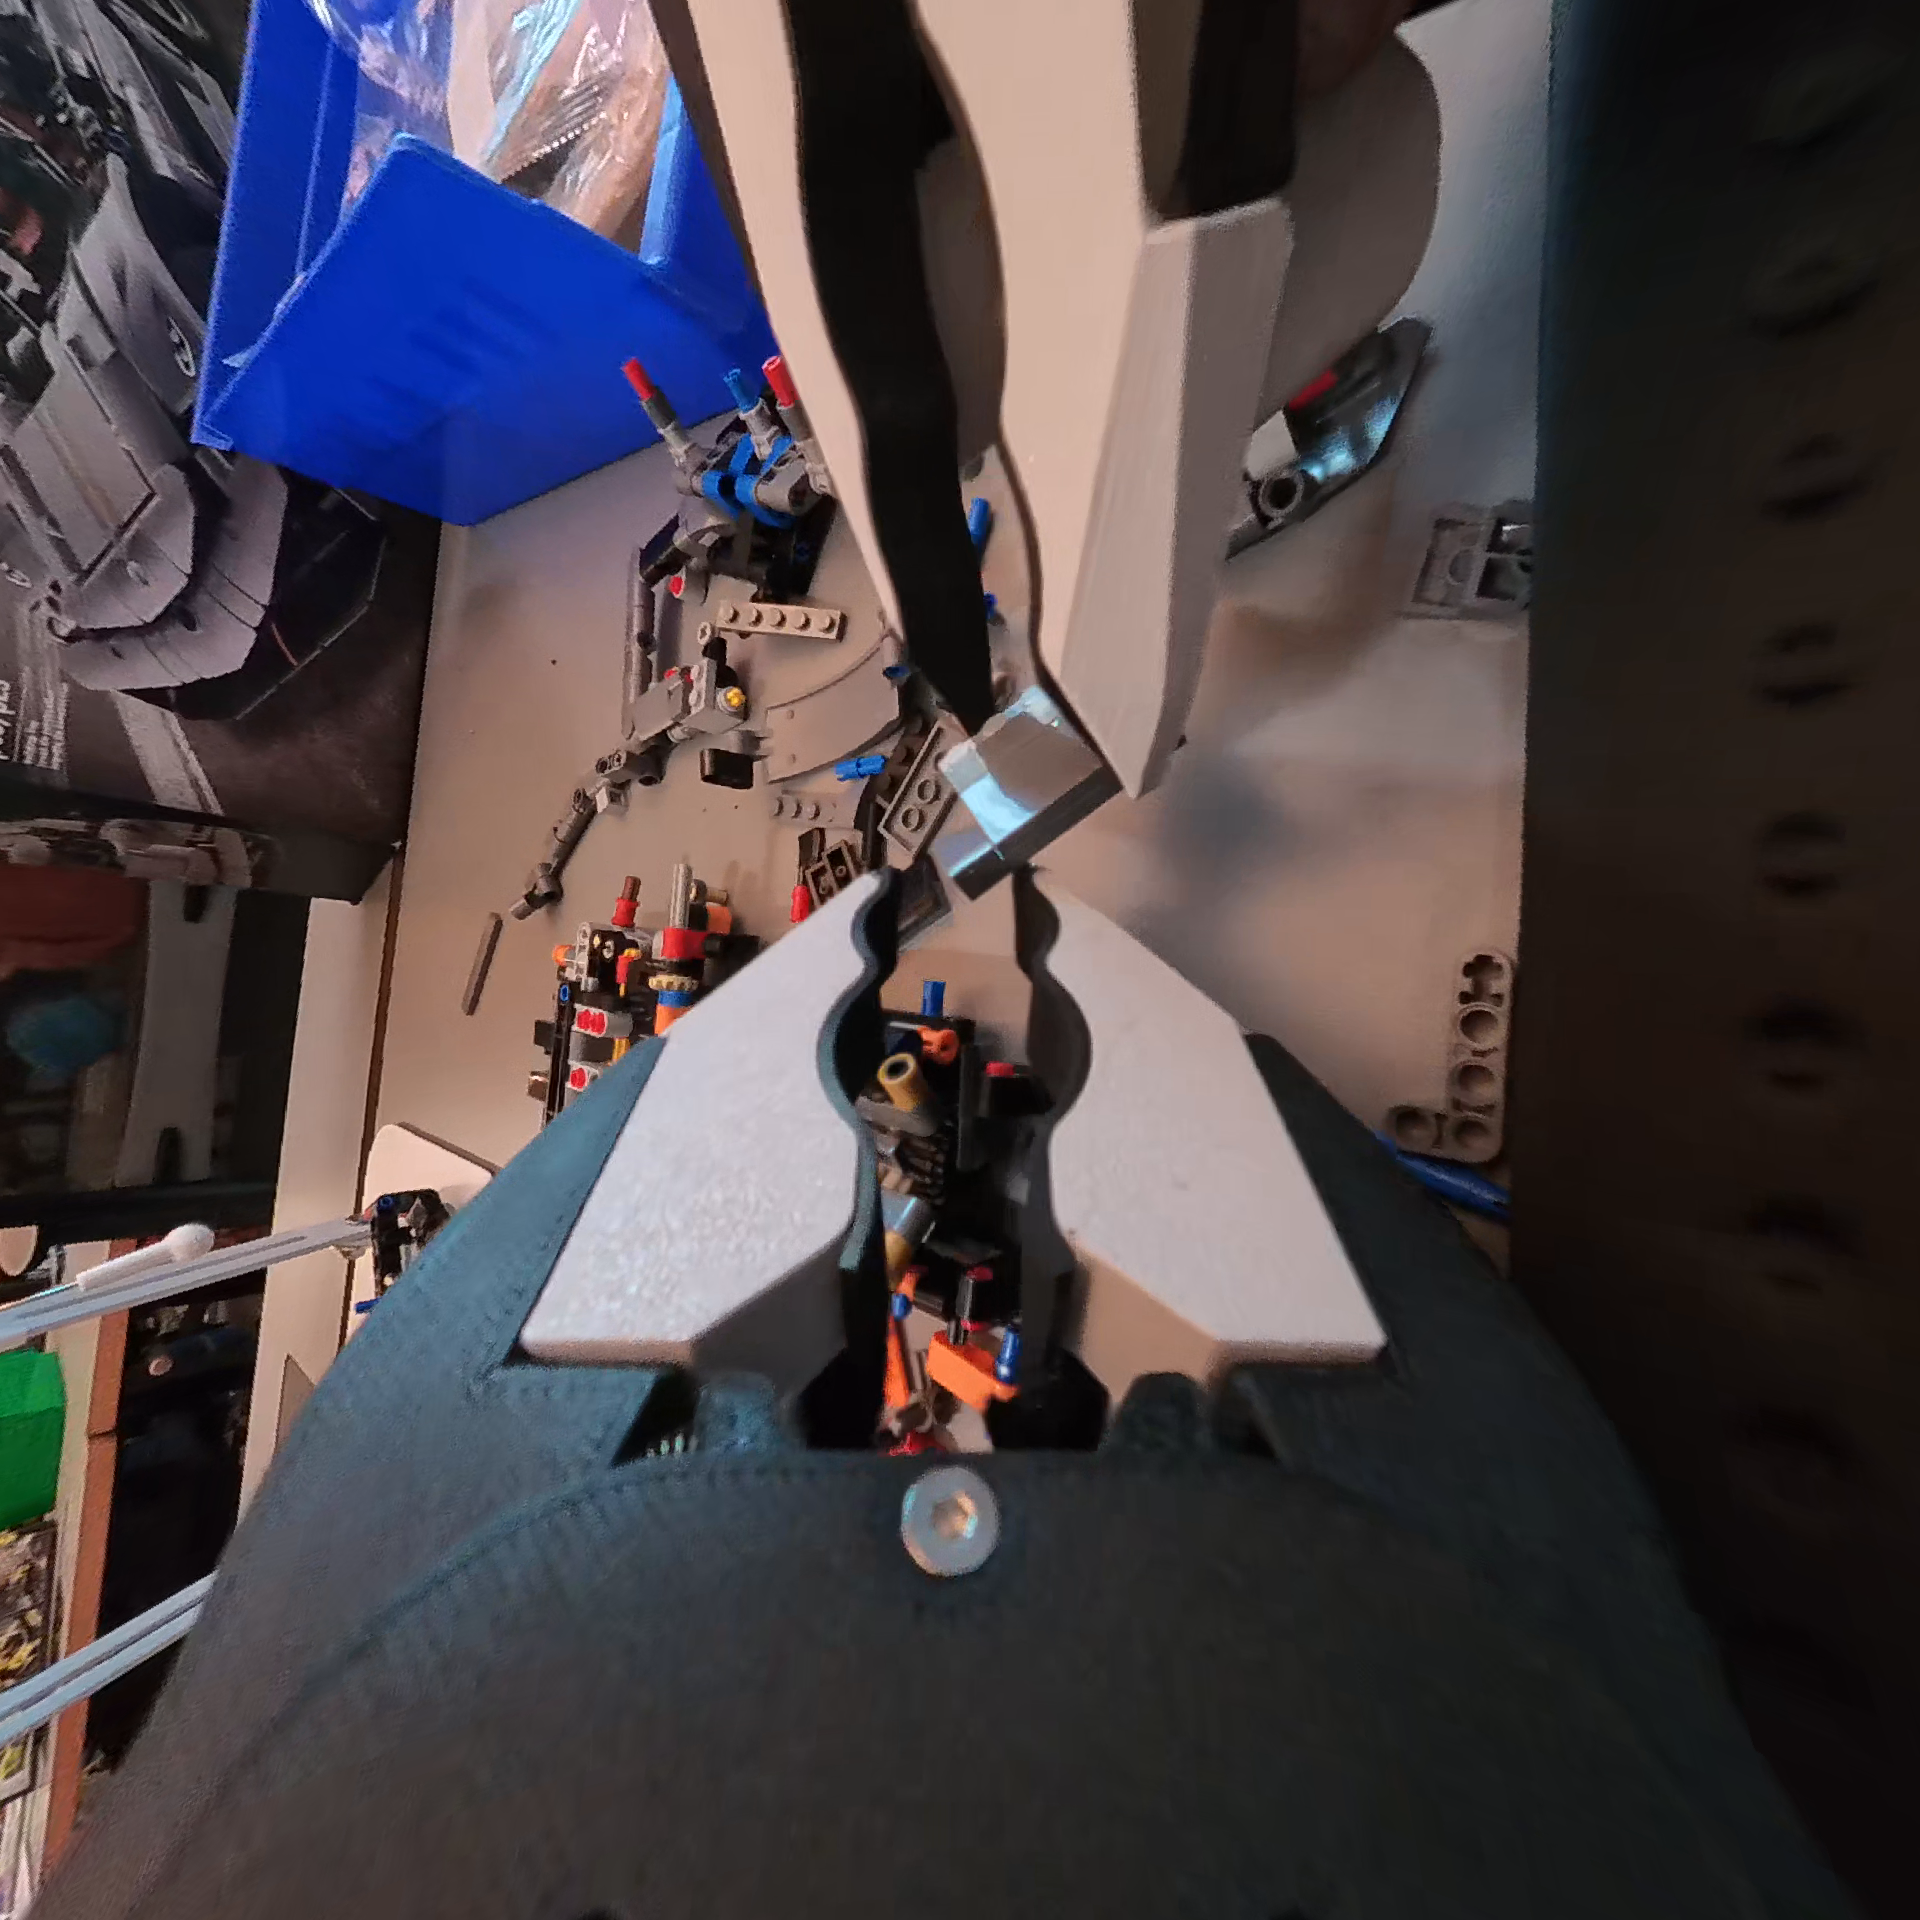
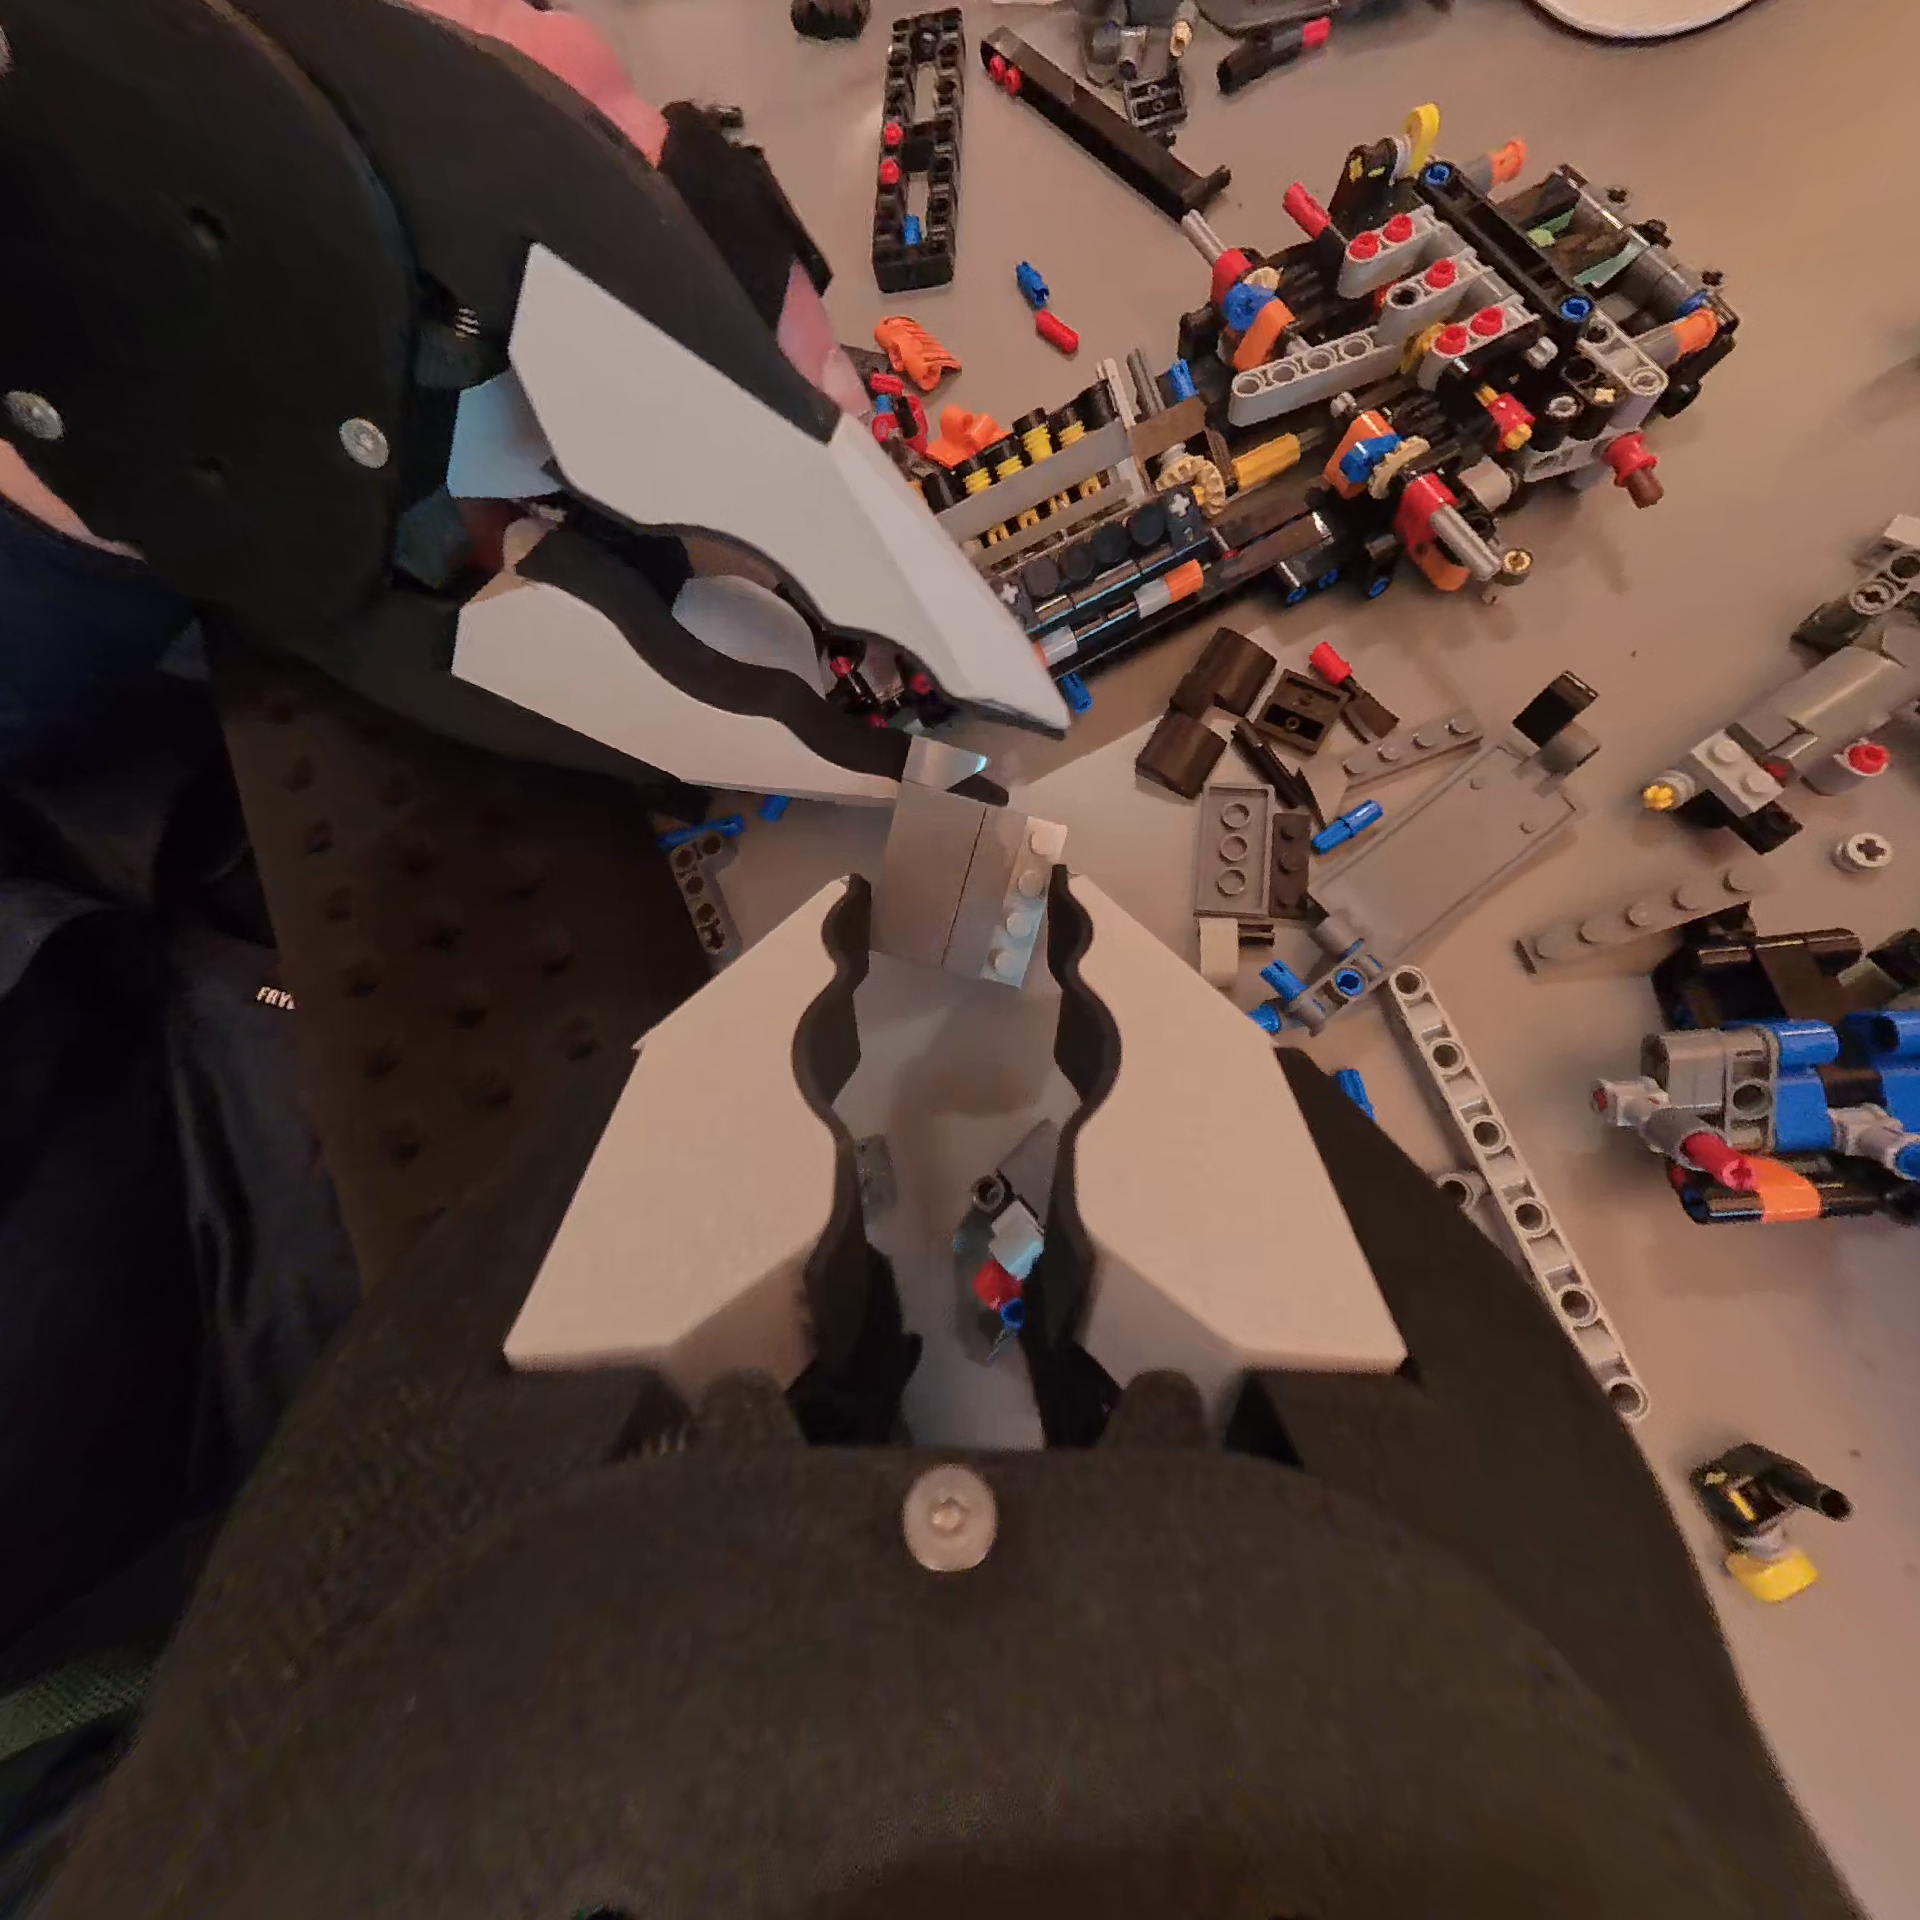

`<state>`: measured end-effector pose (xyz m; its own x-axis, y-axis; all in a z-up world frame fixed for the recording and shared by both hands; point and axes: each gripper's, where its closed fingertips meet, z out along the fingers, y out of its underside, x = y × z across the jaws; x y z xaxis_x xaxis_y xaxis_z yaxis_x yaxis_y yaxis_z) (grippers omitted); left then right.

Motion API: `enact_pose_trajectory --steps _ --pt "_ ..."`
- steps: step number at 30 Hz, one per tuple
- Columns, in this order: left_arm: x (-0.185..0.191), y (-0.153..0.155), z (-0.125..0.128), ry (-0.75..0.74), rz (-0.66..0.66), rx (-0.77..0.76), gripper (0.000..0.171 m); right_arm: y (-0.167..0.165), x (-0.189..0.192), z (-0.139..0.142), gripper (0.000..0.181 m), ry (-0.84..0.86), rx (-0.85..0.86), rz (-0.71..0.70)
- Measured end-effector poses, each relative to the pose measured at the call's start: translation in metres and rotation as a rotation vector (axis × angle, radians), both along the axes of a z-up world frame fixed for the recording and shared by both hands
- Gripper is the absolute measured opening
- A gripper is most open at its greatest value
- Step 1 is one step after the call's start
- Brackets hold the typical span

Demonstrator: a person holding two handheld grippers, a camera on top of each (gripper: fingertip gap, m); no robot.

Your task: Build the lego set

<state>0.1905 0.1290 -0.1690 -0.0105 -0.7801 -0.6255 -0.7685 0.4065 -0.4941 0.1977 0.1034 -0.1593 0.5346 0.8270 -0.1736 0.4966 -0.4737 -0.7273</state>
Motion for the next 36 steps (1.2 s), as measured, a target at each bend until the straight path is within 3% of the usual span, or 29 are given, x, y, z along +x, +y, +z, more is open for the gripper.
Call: enact_pose_trajectory --steps 7,9,17,18,20,30,36 --pt "-0.001 -0.002 -0.005 0.073 -0.023 0.092 0.003 -0.002 0.0 -0.001 0.032 -0.015 0.014 0.017" --pt "0.0 -0.004 -0.004 0.05 -0.028 0.053 0.001 0.0 0.0 0.005 0.016 -0.001 0.05 0.016" --pt "-0.001 -0.009 0.0 -0.042 -0.02 -0.134 0.001 0.005 -0.002 0.004 0.035 -0.209 0.259 0.055" --pt "-0.001 -0.011 0.0 -0.051 -0.025 -0.155 0.001 0.006 -0.003 0.003 0.033 -0.234 0.282 0.06" --pt "-0.001 -0.011 0.0 -0.063 -0.023 -0.182 0.001 0.007 -0.003 0.004 0.011 -0.268 0.315 0.064" --pt "-0.003 -0.016 0.01 -0.131 -0.064 -0.226 0.0 -0.004 -0.004 0.008 0.004 -0.085 0.191 0.096" --pt "-0.001 -0.022 0.011 -0.138 -0.095 -0.238 0.005 -0.009 -0.003 0.003 0.004 -0.09 0.166 0.121"
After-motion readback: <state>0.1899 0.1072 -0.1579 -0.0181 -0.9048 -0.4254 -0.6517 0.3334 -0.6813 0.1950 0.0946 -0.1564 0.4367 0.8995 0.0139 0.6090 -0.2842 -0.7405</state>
